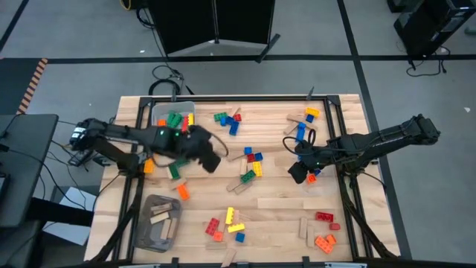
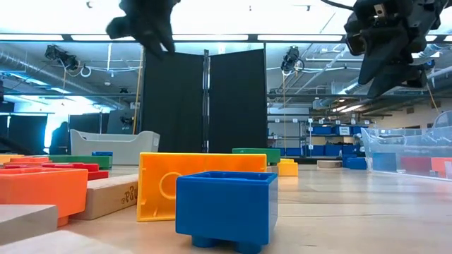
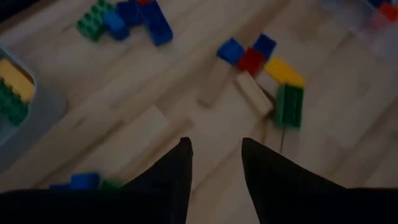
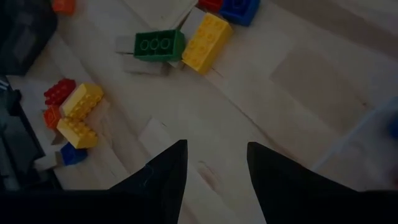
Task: Sort blocks by size
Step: Put the large green game piece into the gray bin
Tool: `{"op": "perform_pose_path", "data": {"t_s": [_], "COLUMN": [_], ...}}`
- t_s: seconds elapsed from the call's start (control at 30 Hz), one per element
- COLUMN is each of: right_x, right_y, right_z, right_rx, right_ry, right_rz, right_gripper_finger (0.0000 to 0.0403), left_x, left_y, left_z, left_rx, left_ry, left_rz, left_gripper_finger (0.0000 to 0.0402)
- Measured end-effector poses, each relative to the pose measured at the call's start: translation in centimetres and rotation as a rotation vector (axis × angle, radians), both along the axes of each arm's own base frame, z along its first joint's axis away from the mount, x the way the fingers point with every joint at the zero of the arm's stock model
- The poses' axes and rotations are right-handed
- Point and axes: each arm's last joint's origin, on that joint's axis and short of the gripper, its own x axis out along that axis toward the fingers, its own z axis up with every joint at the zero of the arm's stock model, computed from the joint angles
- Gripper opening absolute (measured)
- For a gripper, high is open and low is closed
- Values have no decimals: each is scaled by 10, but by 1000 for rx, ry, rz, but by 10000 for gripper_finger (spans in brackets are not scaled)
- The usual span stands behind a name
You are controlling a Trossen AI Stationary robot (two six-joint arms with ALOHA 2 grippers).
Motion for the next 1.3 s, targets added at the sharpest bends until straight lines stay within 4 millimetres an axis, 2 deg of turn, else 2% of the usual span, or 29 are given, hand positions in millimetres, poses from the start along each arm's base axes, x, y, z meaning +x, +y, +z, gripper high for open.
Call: {"op": "perform_pose_path", "data": {"t_s": [0.13, 0.5, 0.63, 0.8, 0.97, 1.1, 1.3], "right_x": [0, 0, 0, 1, 1, 1, 1], "right_y": [0, 0, -1, -1, -2, -2, -6], "right_z": [0, 0, 0, 1, 1, 1, 1], "right_rx": [-11, -6, -29, -21, 10, 15, 37], "right_ry": [0, 0, -6, -16, -16, -22, -25], "right_rz": [16, 4, -29, -59, -108, -158, -219], "right_gripper_finger": [181, 181, 181, 181, 181, 181, 181], "left_x": [4, 2, 2, 3, 8, 23, 45], "left_y": [30, 111, 142, 181, 206, 219, 237], "left_z": [1, 5, -4, -27, -45, -45, -41], "left_rx": [-1, 71, 63, 55, 85, 146, 255], "left_ry": [-9, -21, 3, 77, 183, 246, 447], "left_rz": [38, -21, -82, -131, -219, -305, -436], "left_gripper_finger": [147, 147, 147, 147, 147, 148, 169]}}
